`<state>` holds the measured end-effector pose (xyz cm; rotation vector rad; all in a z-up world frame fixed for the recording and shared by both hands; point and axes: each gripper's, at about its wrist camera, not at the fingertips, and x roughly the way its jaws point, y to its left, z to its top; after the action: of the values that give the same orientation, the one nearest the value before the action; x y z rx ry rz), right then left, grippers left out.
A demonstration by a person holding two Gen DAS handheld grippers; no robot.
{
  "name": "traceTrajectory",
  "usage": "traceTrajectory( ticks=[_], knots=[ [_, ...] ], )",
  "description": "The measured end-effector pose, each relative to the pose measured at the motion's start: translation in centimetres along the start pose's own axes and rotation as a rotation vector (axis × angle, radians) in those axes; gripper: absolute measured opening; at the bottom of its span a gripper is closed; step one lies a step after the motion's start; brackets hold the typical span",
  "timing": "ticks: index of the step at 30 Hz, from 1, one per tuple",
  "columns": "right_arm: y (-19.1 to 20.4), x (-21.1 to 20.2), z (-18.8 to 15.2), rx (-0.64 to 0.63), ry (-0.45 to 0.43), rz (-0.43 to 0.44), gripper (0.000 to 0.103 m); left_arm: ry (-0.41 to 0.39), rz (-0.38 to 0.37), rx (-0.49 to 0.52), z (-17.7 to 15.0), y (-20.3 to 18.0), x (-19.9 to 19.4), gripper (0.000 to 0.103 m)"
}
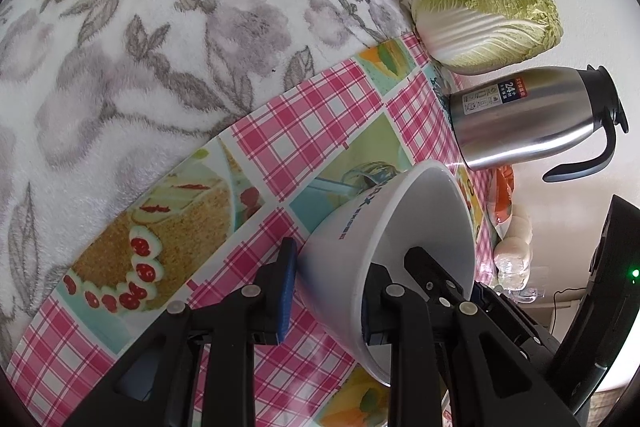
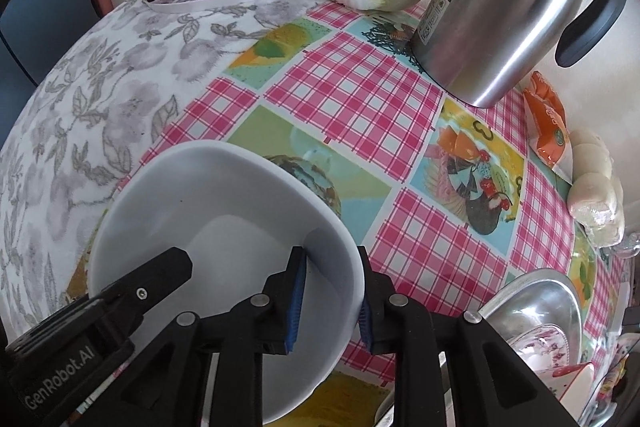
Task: Organize plates and bowls
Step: 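Lift the square white bowl and carry it toward the steel basin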
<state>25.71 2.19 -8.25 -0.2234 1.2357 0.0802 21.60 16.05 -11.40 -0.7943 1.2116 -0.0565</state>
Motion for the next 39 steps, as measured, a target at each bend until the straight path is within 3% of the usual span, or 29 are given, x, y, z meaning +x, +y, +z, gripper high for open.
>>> traceTrajectory(
  ticks=[12,22,30,39],
  knots=[
    [0.2,-1.4,-0.5,-0.002,-0.044,0.007,0.017,-0.013,0.017,-0.011,-0.3,0.3,-0.3,0.018],
    [-0.2,-3.9,-0.9,0.013,-0.109,0.013,0.009,0.002,-0.029,-0.033,-1.0,0.1,-0.8,0.013],
    [-1.8,-6.1,-1.7,0.034,-0.166,-0.004,0.009,-0.024,-0.062,0.004,-1.3,-2.0,-2.2,0.013],
    [-4.3,-10.1,-3.4,0.1,-0.255,0.009,0.009,-0.089,-0.065,0.119,-2.5,-5.9,-4.9,0.013]
  ],
)
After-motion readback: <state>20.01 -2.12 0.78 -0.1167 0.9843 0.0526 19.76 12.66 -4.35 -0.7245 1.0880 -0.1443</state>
